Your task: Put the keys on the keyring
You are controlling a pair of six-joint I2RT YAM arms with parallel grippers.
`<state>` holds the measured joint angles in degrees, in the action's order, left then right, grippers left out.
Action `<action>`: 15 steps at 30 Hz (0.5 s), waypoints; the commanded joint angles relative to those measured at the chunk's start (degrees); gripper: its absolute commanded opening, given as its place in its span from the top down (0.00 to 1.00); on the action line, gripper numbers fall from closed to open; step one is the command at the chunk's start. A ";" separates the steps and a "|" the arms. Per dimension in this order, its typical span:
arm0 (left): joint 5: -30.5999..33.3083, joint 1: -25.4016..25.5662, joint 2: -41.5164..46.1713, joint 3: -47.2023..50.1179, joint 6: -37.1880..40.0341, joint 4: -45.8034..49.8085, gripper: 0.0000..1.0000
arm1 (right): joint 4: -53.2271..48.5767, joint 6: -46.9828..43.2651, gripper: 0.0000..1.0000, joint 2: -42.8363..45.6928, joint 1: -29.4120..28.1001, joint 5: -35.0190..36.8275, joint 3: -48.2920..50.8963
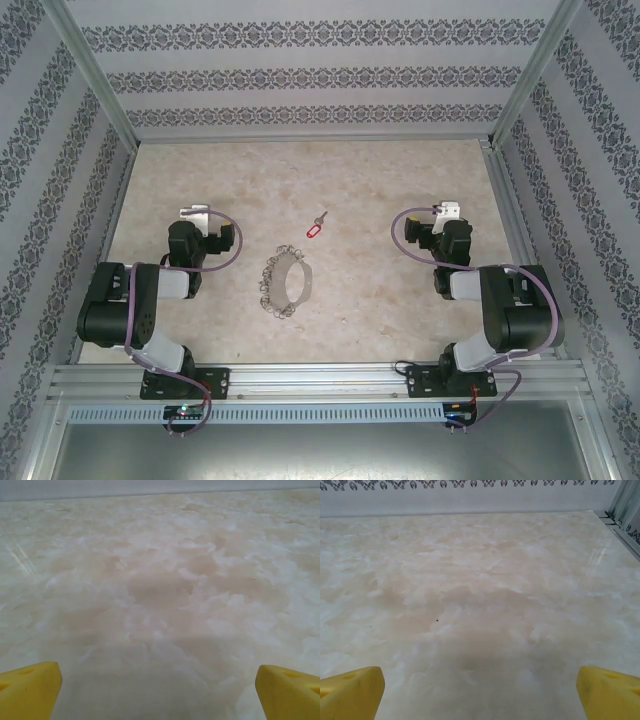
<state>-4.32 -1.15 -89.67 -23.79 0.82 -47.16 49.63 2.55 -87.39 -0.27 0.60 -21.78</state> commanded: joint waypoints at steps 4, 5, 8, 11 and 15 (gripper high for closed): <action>-0.69 -0.13 0.13 -0.29 -0.85 0.21 0.00 | 1.61 -1.05 0.02 0.89 -0.52 0.70 -0.37; -0.72 -0.10 0.19 -0.36 -0.82 0.23 0.00 | 1.61 -1.05 0.02 0.78 -0.51 0.72 -0.37; -0.61 -0.14 0.23 -0.24 -0.82 0.19 0.00 | 1.61 -1.04 0.02 0.84 -0.47 0.71 -0.37; -0.61 -0.09 0.20 -0.52 -0.82 0.61 0.00 | 1.56 -0.86 0.02 0.77 -0.33 0.47 -0.46; -0.61 -0.15 0.19 -0.48 -0.83 0.61 0.00 | 1.51 -0.54 0.02 0.73 0.01 -0.23 -0.46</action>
<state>-4.32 -1.15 -89.67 -23.79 0.82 -47.13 49.63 2.57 -87.39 -0.25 0.58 -21.78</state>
